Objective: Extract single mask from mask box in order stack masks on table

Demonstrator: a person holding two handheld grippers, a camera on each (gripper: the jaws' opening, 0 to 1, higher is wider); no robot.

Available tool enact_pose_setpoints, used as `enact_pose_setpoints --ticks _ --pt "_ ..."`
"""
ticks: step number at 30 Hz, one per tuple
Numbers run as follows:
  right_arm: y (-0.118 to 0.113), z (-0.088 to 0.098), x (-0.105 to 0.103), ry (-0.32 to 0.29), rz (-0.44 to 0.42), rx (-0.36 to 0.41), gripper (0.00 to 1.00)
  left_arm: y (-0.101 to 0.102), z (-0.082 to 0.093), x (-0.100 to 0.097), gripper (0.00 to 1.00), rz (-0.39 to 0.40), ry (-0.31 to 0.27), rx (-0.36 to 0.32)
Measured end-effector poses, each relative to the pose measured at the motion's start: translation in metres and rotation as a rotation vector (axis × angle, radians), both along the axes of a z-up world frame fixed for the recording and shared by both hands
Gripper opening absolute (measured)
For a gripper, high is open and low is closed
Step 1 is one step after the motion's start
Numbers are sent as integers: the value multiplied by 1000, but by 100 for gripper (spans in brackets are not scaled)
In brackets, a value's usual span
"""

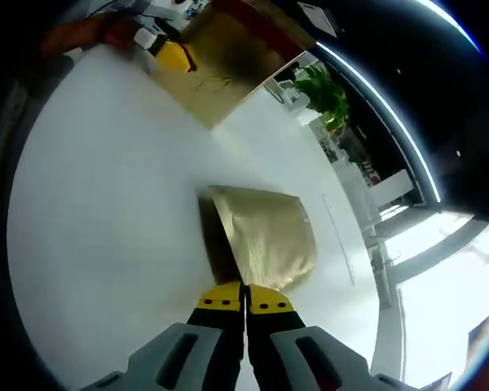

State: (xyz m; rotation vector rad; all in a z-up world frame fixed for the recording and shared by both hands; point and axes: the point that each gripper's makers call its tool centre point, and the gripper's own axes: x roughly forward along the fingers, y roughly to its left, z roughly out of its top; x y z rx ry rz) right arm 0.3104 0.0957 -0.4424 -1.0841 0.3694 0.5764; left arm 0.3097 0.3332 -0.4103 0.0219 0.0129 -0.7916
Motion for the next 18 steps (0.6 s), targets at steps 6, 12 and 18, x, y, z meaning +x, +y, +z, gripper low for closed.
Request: enact_pose_setpoints --ticks 6,12,18 --pt "-2 -1 2 5 0 13 0 0 0 0 19 0 0 0" --pt "-4 2 3 -9 -30 52 5 0 0 0 19 0 0 0" --pt "-12 6 5 10 -98 209 12 0 0 0 19 1 0 0"
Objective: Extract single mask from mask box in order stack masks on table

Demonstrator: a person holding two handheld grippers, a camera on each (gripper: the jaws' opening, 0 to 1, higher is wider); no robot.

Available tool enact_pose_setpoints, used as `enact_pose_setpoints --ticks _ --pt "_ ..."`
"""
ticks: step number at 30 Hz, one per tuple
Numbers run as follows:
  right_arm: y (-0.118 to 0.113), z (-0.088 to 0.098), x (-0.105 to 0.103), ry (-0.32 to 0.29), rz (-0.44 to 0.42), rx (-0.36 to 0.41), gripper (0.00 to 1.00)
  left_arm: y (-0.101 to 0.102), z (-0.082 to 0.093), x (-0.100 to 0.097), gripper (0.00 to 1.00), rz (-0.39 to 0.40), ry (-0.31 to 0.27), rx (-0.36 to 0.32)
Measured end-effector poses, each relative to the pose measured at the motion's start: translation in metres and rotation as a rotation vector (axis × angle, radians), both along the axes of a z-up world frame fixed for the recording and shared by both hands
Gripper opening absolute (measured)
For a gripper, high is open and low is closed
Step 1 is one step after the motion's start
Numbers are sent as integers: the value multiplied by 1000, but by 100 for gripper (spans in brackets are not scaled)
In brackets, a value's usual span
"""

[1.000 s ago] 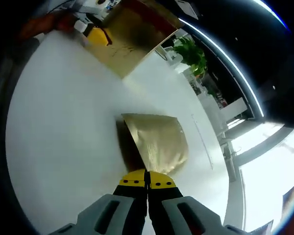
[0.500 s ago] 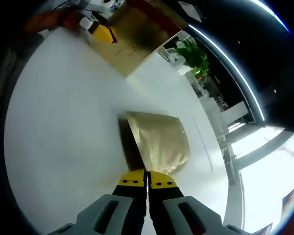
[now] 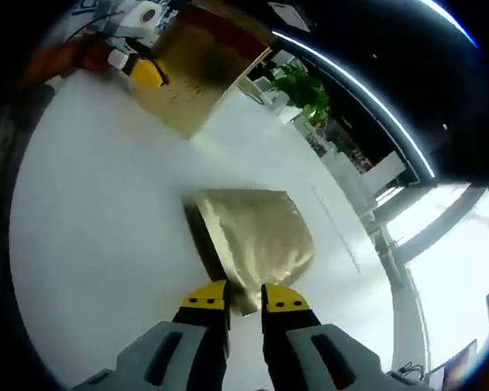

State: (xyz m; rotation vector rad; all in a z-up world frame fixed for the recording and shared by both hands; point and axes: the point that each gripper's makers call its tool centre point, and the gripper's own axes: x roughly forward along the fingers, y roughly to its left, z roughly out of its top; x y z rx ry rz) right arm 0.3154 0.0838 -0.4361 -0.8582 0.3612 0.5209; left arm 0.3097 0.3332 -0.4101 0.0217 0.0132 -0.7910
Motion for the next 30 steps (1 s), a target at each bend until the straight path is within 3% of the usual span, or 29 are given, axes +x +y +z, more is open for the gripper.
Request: enact_pose_setpoints --ticks 7,13,17,30 --pt "-4 3 -4 7 -61 145 9 0 0 0 19 1 0 0" --pt "-6 1 -8 13 -78 207 8 0 0 0 19 2 0 2" --pt "-5 3 -11 3 -83 248 0 0 0 0 19 2 0 3" --pt "9 6 -20 -5 -119 414 0 1 0 0 19 3 0 3"
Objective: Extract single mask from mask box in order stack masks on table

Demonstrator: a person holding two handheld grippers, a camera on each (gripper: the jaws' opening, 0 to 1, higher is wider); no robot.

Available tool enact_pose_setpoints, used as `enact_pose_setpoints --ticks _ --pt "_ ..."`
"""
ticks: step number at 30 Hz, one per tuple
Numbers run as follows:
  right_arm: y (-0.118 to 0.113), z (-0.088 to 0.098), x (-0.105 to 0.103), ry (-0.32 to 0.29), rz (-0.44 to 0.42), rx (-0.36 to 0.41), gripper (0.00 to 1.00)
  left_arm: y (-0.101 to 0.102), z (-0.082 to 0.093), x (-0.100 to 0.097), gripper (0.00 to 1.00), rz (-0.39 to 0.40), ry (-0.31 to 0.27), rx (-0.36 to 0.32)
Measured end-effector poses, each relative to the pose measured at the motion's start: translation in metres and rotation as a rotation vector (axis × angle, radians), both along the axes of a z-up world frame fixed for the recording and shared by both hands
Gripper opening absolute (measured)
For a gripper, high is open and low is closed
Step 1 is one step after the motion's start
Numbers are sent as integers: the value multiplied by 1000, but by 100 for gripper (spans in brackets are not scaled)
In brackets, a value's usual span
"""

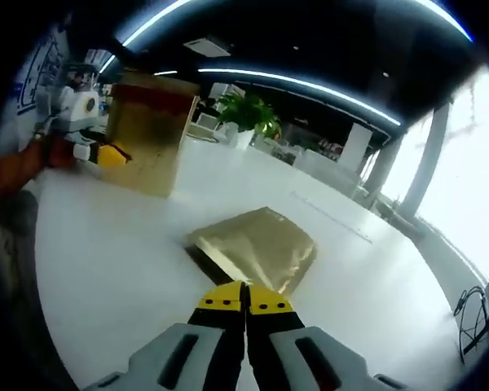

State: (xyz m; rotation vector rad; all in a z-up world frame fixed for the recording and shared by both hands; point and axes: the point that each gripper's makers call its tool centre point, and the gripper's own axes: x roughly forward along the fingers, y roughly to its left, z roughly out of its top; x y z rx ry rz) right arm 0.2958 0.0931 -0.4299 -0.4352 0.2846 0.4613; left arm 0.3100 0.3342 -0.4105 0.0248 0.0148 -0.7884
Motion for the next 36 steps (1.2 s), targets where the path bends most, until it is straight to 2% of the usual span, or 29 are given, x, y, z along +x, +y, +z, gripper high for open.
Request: enact_pose_setpoints --ticks 11,19,27,31,36 --pt "22 4 -10 -10 40 129 0 0 0 0 19 1 0 0" --pt "22 8 -13 -22 20 229 0 0 0 0 19 1 1 0" --pt "27 4 -15 -27 32 257 0 0 0 0 19 1 1 -1" --pt "23 3 -13 -46 14 282 0 0 0 1 19 1 1 -1" --pt "19 -5 -14 -36 -12 310 0 0 0 1 19 1 1 -2"
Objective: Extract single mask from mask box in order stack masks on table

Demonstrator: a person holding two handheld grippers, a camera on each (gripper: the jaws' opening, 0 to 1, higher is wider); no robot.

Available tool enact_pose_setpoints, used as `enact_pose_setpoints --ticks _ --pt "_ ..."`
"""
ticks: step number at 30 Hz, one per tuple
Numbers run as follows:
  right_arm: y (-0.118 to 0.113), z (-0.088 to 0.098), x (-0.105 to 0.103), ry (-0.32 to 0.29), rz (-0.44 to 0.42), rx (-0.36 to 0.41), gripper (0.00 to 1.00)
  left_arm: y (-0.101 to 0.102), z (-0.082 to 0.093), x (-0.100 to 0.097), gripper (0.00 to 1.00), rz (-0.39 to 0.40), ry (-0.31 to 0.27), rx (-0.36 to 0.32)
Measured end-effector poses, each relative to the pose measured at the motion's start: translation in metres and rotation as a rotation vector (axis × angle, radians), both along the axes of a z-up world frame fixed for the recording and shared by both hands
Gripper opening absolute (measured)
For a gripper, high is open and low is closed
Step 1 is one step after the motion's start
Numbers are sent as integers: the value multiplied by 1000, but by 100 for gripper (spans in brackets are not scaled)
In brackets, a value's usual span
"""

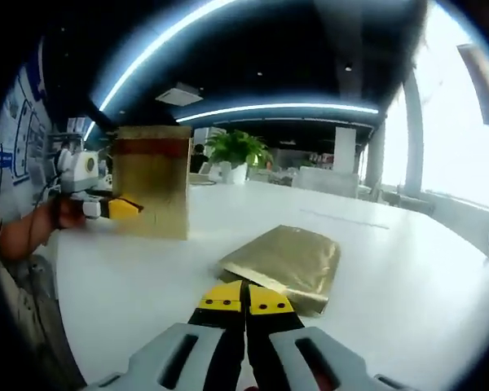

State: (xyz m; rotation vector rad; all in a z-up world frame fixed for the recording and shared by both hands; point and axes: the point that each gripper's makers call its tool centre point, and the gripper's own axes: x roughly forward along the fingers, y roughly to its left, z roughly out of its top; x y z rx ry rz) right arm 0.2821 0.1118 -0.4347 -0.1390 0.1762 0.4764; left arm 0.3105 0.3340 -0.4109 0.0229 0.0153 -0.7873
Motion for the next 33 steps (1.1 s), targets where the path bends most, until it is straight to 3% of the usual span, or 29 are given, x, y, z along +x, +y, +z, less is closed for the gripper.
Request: enact_pose_setpoints --ticks 7,12,17,33 --pt "3 5 -2 -23 33 18 0 0 0 0 19 1 -1 1" --pt "11 1 -2 -47 74 -62 0 0 0 0 19 2 -2 3" --pt "10 3 -4 -42 93 -38 0 0 0 0 19 2 -2 3" --pt "8 3 -1 -42 59 -25 0 -1 1 -1 19 2 -3 4"
